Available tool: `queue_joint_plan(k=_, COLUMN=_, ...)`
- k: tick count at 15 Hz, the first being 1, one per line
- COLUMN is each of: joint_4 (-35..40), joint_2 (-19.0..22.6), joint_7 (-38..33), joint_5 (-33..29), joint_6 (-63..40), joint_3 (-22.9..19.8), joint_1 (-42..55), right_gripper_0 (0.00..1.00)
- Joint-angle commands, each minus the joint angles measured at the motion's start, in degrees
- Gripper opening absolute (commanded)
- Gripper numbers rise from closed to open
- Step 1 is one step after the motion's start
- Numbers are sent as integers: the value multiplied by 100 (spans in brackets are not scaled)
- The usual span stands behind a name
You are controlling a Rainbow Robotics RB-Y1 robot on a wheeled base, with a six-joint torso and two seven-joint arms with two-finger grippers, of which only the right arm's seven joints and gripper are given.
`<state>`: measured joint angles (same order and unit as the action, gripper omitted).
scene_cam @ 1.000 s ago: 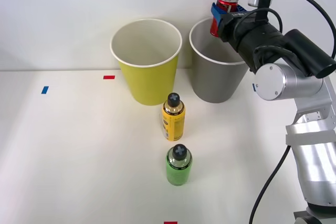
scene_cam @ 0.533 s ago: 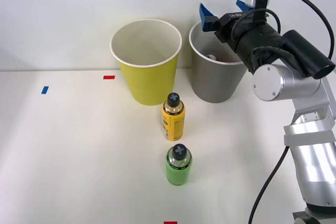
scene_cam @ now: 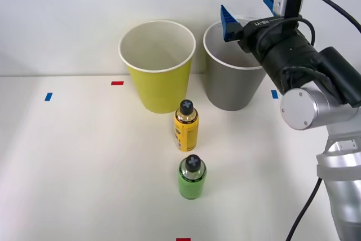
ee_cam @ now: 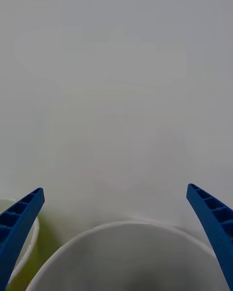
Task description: Put cans in the gray bin, plastic bottles in the light green bin
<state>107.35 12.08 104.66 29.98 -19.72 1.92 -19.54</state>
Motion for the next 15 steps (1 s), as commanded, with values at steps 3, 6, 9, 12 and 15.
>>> queue_joint_plan(k=3, joint_4=129, joint_2=-224, joint_7=239, joint_5=-72, joint_6=1902, joint_3=353, joint_1=1146, right_gripper_0=100)
queue_joint_plan(k=6, joint_4=129, joint_2=-241, joint_7=353, joint_5=-168, joint_6=2737, joint_3=476, joint_1=1858, right_gripper_0=100)
queue_joint_plan(k=9, joint_4=129, joint_2=-162, joint_7=467, joint_5=-335, joint_6=3615, joint_3=564, joint_1=2824, right_gripper_0=100)
queue_joint_plan(k=12, joint_4=129, joint_2=-145, joint_7=415, joint_5=-696, joint_6=4073, joint_3=547, joint_1=3651, right_gripper_0=100)
queue_joint_plan(k=15, joint_4=129, joint_2=-110, joint_7=397, joint_5=-889, joint_6=4231, joint_3=547, joint_1=4213, right_gripper_0=100)
